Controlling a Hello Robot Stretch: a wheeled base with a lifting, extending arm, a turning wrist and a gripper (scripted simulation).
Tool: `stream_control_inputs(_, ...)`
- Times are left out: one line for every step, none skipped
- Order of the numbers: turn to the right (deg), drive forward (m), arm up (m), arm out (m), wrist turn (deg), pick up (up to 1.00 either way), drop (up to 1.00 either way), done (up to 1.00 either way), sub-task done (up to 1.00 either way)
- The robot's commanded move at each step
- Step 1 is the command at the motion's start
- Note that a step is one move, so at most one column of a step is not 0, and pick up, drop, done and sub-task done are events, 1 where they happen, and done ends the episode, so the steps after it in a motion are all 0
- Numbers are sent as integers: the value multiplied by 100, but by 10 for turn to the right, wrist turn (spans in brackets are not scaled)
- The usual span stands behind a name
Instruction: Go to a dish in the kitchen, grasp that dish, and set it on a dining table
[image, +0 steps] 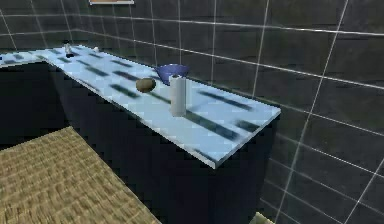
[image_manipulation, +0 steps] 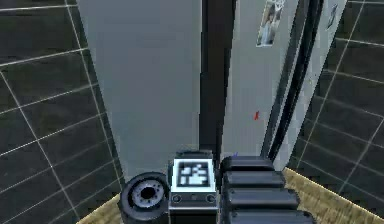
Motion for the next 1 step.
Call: stream_control_inputs(-210,0,0,0,0,0,0,0,0)
